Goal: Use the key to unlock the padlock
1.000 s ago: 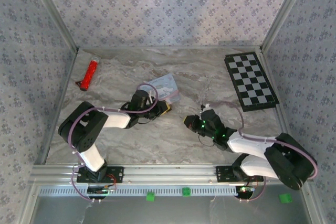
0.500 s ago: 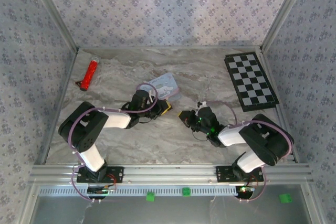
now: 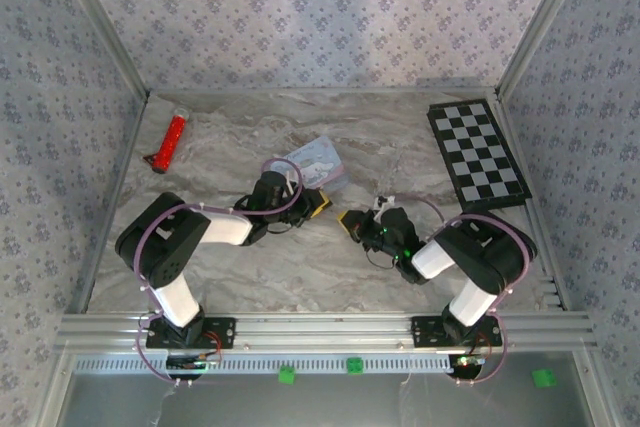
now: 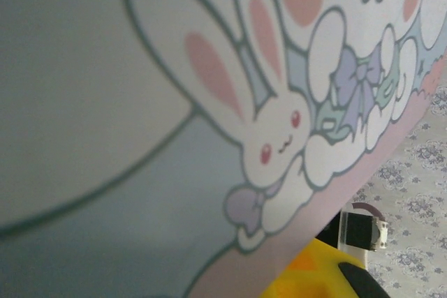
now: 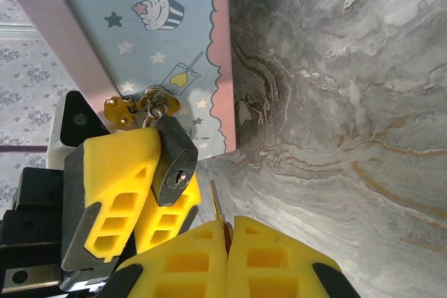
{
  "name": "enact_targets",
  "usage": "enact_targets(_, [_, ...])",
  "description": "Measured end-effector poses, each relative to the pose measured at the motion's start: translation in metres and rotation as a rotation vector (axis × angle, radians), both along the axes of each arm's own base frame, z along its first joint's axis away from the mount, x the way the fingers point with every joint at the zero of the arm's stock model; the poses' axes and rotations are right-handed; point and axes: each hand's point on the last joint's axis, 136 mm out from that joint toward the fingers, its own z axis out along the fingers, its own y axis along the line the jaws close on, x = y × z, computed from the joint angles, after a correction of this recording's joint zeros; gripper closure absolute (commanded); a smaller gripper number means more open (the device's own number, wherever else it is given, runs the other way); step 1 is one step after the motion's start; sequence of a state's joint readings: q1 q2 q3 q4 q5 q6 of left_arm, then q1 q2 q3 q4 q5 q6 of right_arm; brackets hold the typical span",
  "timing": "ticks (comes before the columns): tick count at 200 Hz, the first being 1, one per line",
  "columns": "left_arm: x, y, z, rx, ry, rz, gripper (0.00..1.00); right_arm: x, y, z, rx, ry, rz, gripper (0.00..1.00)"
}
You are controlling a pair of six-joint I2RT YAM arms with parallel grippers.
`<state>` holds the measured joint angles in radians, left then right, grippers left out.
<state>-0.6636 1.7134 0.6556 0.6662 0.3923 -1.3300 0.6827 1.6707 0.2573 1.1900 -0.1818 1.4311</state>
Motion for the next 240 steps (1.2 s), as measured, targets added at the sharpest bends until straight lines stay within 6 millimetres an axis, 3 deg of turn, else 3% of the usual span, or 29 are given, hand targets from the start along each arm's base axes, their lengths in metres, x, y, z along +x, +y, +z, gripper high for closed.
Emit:
enact_targets(185, [0.005, -0.005, 0.001, -0.010, 0.013, 0.020, 0.86, 0.000, -0.003, 0.013, 0.145, 0.032, -0.020, 1.00])
enact_targets(240, [0.003, -0.015, 0.002, -0.025, 0.006, 0.007, 0.86, 0.001, -0.004, 0.014, 0.161, 0.047, -0.026, 1.00])
